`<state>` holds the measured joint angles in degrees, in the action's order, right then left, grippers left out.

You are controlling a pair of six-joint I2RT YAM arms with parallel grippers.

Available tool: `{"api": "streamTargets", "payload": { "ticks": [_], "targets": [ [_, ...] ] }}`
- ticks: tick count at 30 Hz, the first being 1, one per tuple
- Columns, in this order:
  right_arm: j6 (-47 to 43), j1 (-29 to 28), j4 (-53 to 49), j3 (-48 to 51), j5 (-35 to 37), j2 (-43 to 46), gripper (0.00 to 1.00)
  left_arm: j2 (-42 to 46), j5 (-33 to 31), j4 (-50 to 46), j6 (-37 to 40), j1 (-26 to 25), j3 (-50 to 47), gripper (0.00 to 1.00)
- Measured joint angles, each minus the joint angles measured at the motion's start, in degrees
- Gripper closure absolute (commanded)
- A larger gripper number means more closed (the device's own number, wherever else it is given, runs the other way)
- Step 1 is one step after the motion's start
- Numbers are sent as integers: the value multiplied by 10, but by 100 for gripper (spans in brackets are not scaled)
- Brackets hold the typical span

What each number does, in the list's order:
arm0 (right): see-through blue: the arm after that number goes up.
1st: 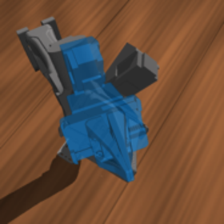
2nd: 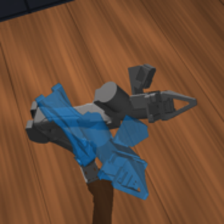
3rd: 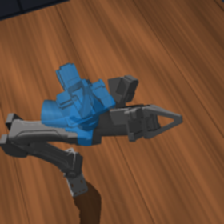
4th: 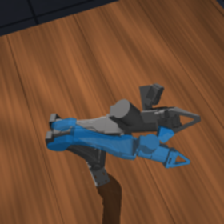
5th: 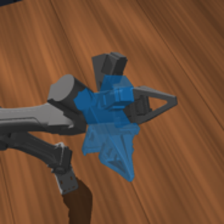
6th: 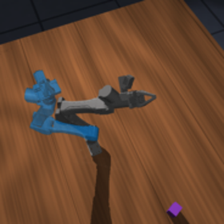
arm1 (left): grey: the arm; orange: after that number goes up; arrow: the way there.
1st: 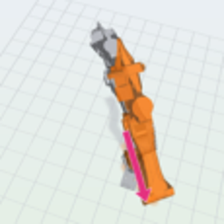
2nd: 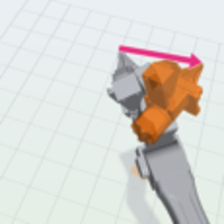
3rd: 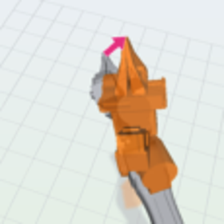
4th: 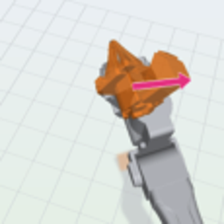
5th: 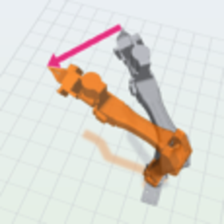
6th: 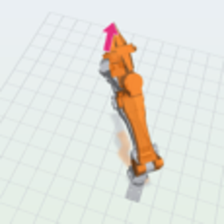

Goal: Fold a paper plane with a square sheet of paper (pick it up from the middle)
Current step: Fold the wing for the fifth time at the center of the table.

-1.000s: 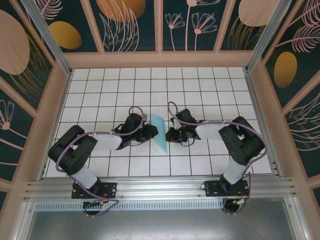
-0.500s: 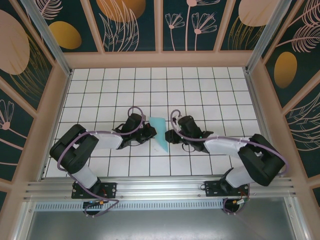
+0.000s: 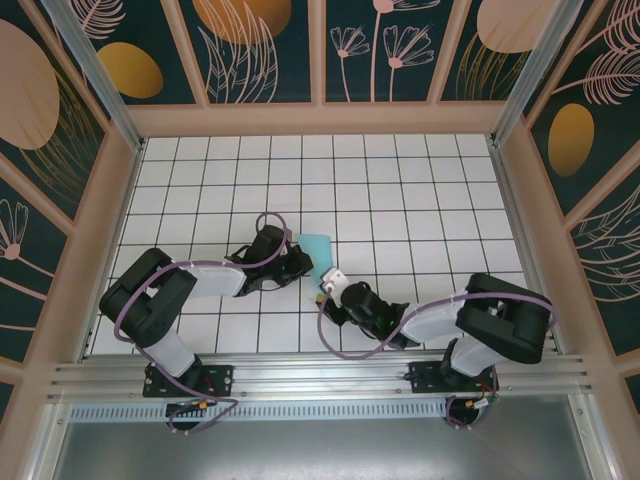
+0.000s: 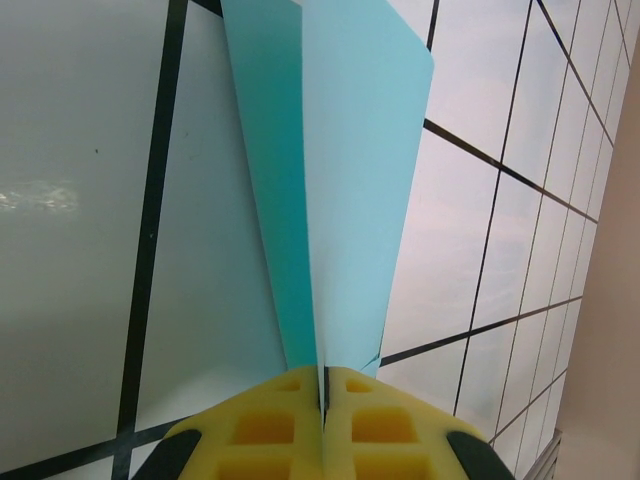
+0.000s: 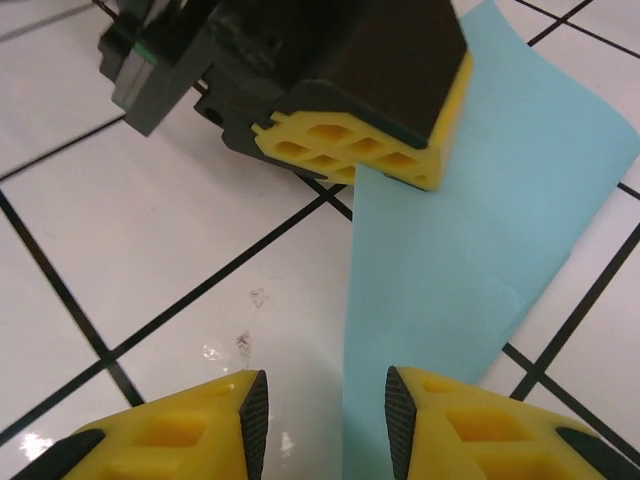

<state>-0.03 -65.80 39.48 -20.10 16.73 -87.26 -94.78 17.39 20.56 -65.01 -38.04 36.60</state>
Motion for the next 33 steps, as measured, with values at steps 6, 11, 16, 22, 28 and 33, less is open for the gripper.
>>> {"api": "streamTargets", "payload": {
  "ticks": [6, 11, 16, 22, 28, 33],
  "targets": [
    [-57, -16, 28, -16, 73, -59, 60, 0, 0, -4, 0, 0, 6, 98],
    [-85, -16, 42, -25, 99, -89, 65, 0, 1, -5, 0, 0, 8, 98],
    [-103, -16, 54, -38, 113, -110, 73, 0, 1, -7, 0, 0, 8, 98],
    [-110, -18, 63, -47, 129, -128, 83, 0, 1, -7, 0, 0, 8, 97],
    [-110, -18, 67, -47, 148, -129, 92, 0, 0, -9, 0, 0, 9, 97],
    [-104, -18, 66, -47, 150, -130, 97, 0, -2, -13, 0, 0, 9, 92]
  ]
}}
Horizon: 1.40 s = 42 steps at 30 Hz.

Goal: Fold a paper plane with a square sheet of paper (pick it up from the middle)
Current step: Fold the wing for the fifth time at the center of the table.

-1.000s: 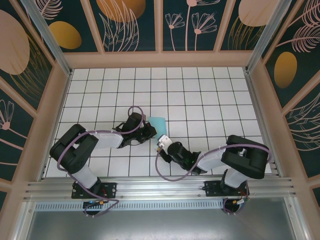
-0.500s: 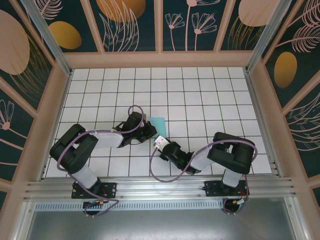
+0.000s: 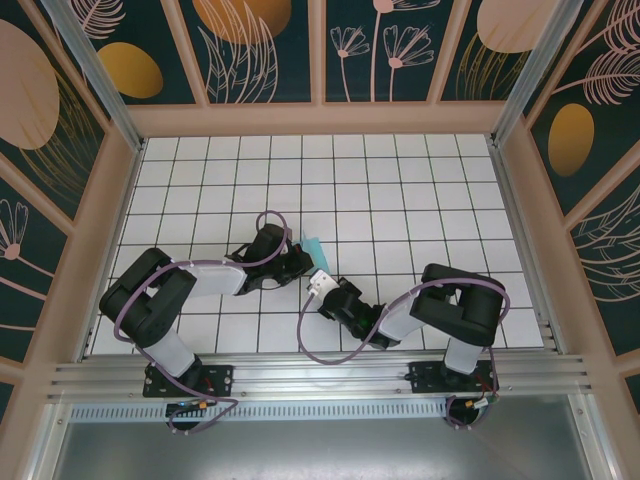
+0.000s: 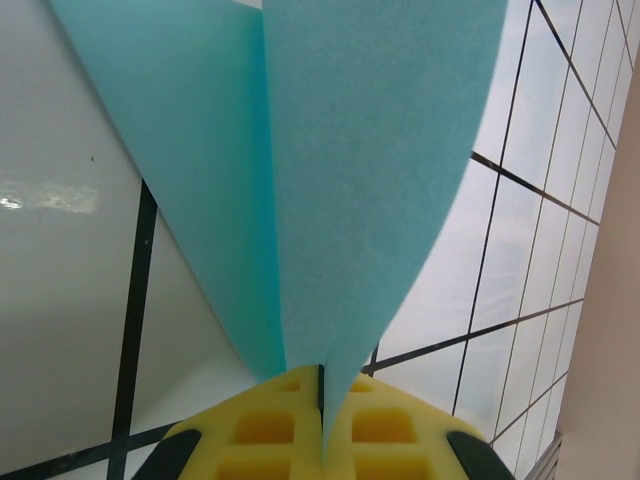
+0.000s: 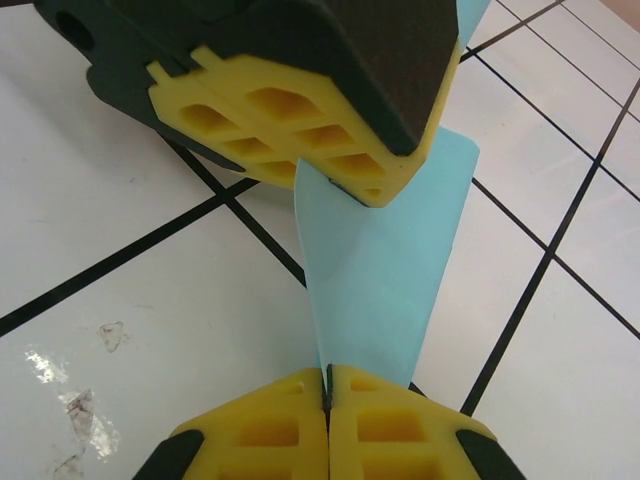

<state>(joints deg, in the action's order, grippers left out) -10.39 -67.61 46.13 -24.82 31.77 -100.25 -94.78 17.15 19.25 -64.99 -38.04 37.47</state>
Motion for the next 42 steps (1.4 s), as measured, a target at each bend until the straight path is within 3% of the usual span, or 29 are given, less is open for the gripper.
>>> {"api": "streamTargets", "payload": {
  "ticks": [2, 4, 6, 9, 13, 25, 42],
  "targets": [
    [4, 0, 0, -1, 1, 0, 100, 0, -3, -2, 0, 0, 0, 90],
    [12, 0, -2, -2, 2, 0, 100, 0, -9, -3, 0, 0, 0, 73],
    [23, 0, -2, -2, 1, 0, 100, 2, -14, -10, 0, 0, 0, 68],
    [47, 4, -5, -2, -13, 0, 100, 21, -29, -21, -3, 0, -2, 49],
    [85, 13, -6, -2, -38, 0, 100, 76, -52, -29, -3, 0, -9, 43],
    [245, 89, 15, 35, -176, 33, 100, 191, -130, -56, -5, 0, -29, 39],
    [469, 216, 82, 71, -410, 41, 100, 171, -128, -58, -5, 0, -44, 43]
  ]
}}
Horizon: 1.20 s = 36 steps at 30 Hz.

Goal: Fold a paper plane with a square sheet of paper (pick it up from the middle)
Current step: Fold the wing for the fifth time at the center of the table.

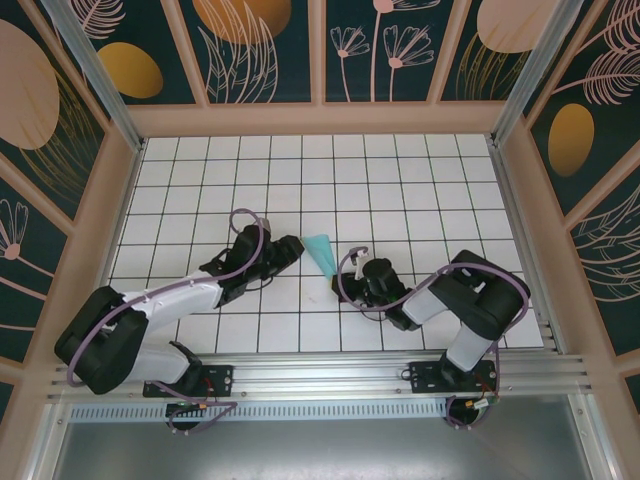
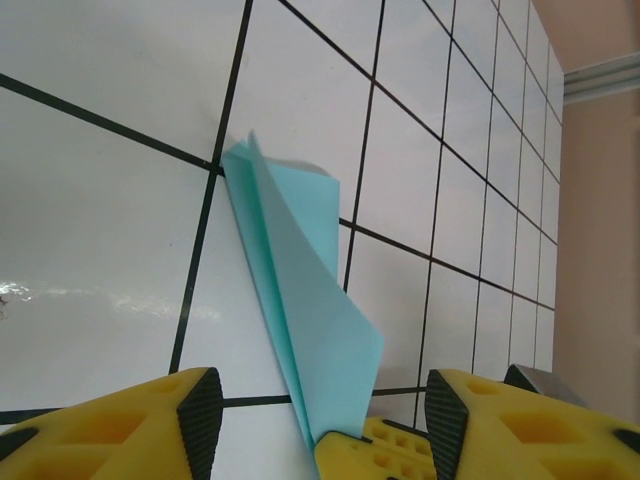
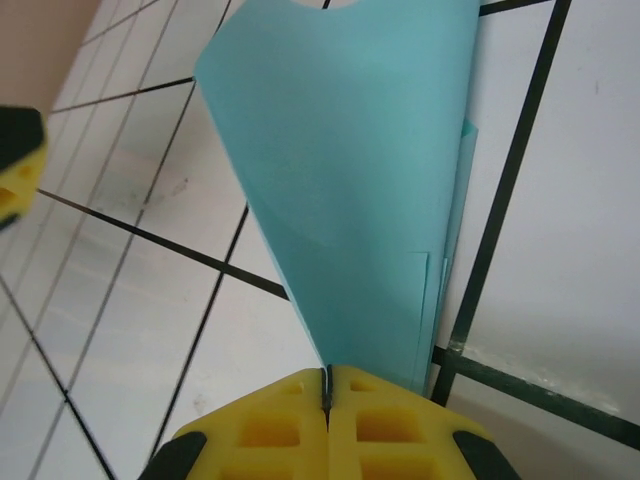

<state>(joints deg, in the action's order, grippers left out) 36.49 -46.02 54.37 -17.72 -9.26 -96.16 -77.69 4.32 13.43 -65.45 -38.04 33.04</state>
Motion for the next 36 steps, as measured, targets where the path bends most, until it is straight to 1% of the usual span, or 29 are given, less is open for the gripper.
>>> {"api": "streamTargets", "payload": {
  "ticks": [5, 11, 15, 18, 22, 25, 30, 32, 36],
  "targets": [
    [42, 14, 5, 0, -38, -8, 100, -17, 12, 1, 0, 0, 0, 44],
    [58, 17, -3, 0, -43, -8, 100, -35, 27, 5, 0, 0, 2, 48],
    [78, 18, -3, 0, -42, -8, 100, -50, 47, 28, 4, 0, 4, 63],
    [92, 18, -3, 0, -41, -8, 100, -73, 75, 57, 5, 0, 9, 67],
    [106, 19, -3, 0, -40, -8, 100, -120, 125, 101, 4, 0, 28, 68],
    [115, 21, -3, 0, -41, -8, 100, -147, 145, 122, 4, 0, 40, 68],
    [121, 21, -10, -5, -42, -8, 96, -190, 163, 146, 4, 0, 53, 69],
    [121, 22, -17, -8, -44, -7, 92, -201, 164, 151, 4, 0, 55, 69],
    [120, 22, -35, -14, -48, -2, 89, -220, 166, 156, 4, 0, 64, 69]
  ]
}}
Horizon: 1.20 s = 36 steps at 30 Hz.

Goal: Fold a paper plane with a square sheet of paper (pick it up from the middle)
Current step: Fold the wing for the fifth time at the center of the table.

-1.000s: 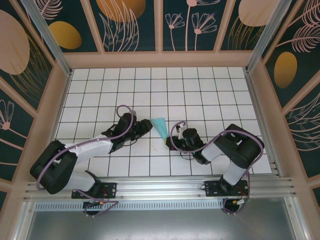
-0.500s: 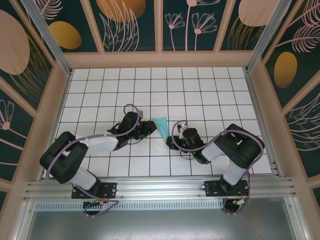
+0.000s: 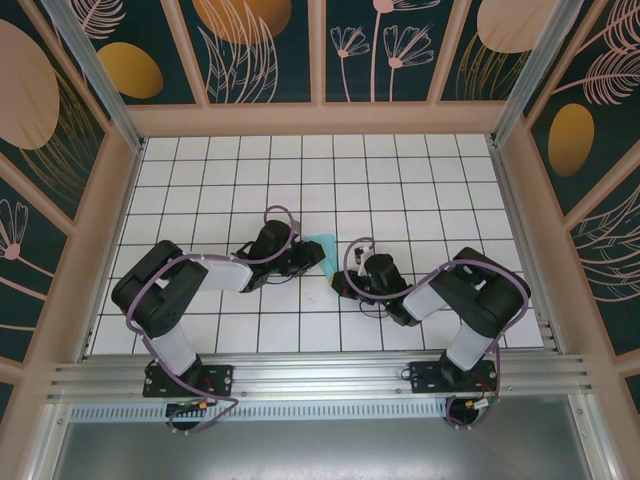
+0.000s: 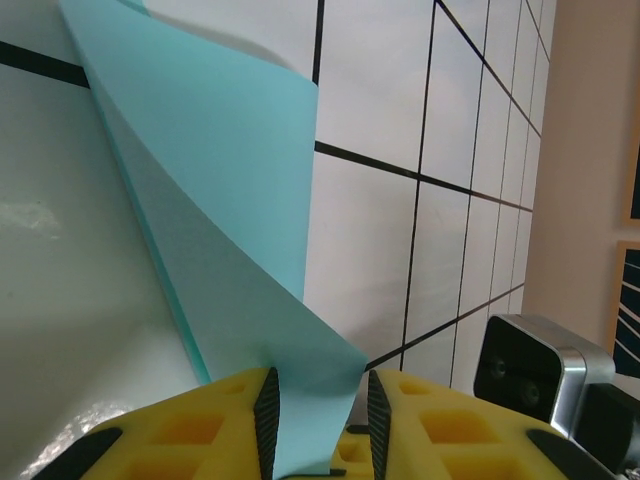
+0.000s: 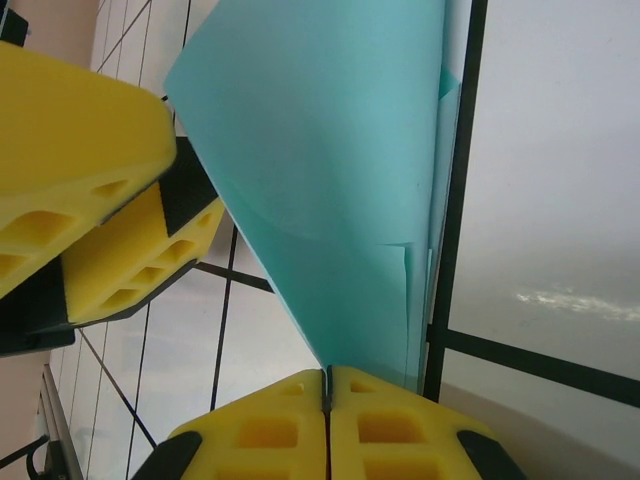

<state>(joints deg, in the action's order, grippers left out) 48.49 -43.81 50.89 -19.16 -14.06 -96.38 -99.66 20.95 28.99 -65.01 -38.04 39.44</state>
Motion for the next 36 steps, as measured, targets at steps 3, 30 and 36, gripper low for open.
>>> {"api": "streamTargets", "payload": {
  "ticks": [3, 30, 36],
  "targets": [
    [-1, 0, -16, -5, -2, 5, 86, -6, 1, 0, 1, 0, 7, 69],
    [-62, 0, -203, -83, 5, 31, 100, -20, 14, -1, 18, 0, 18, 68],
    [-39, 18, -167, -63, -17, 31, 100, -3, 9, 0, 20, 0, 15, 57]
  ]
}}
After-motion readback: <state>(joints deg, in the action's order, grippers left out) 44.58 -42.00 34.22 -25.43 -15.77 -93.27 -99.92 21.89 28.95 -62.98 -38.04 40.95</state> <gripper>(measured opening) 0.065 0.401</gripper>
